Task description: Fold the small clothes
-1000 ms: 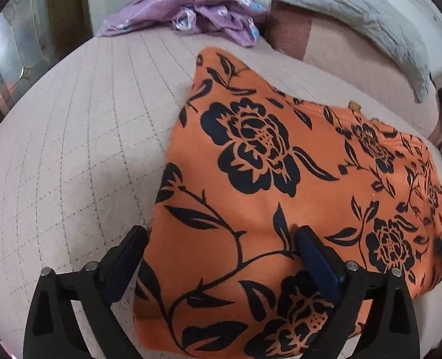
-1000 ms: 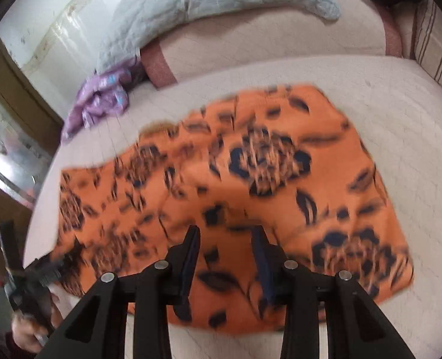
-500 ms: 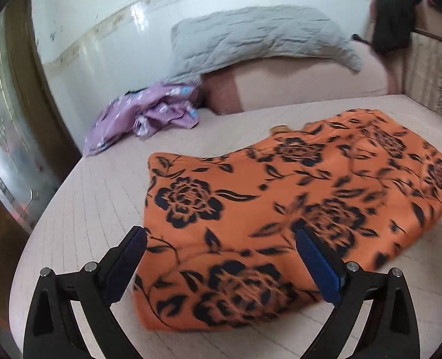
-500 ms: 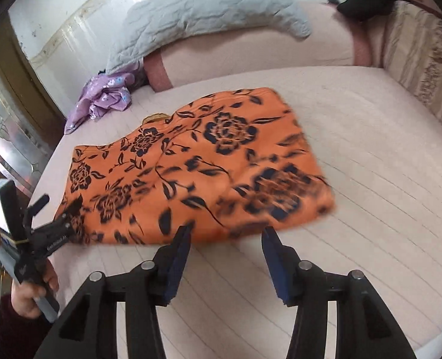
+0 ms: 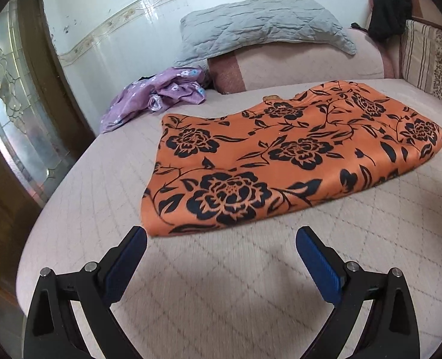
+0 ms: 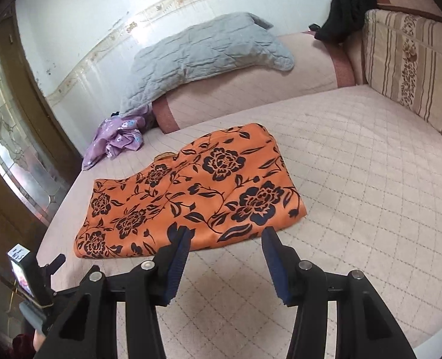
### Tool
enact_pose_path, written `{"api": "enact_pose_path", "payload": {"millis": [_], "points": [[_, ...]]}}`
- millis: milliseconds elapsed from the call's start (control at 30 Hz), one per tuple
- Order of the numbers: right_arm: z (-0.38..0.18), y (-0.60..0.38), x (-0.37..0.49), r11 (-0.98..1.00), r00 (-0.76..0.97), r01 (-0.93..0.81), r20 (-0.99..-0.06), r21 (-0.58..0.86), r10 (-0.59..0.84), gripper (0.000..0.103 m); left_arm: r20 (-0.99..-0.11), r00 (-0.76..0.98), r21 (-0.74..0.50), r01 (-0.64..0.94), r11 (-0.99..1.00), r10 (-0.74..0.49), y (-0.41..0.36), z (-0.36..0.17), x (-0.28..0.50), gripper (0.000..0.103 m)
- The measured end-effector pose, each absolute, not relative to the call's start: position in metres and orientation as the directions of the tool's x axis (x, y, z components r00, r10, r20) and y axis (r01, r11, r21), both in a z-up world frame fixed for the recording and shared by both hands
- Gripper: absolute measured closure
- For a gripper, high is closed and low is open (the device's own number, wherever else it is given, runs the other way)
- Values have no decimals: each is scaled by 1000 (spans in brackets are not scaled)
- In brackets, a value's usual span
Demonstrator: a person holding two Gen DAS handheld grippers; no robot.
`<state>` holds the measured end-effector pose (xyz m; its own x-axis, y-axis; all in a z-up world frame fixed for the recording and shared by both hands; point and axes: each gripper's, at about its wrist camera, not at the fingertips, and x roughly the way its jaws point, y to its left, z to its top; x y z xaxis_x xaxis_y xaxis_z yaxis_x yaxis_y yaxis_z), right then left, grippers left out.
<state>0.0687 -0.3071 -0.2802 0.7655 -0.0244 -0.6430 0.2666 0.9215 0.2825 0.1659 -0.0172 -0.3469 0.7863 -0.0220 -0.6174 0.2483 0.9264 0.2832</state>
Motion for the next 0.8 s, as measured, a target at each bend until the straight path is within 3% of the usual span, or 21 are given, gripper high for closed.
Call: {"api": "enact_pose_path", "payload": {"millis": [233, 433, 633, 800], "points": [[-273, -304, 48, 935, 791, 233, -611, 269, -22, 49, -563, 825, 301, 263, 917, -52, -55, -294, 148, 3], [-270, -333, 26, 909, 805, 294, -589, 294, -69, 49, -438, 893, 283, 244, 928, -101, -93, -209, 154, 3], [-274, -355, 10, 887, 791, 363, -597, 284, -133, 49, -334, 928, 142, 220, 965, -163, -113, -127, 154, 3], [-278, -359, 12, 877, 778, 393, -609, 277, -156, 49, -393, 890, 73, 281, 957, -231, -112, -140, 142, 1]]}}
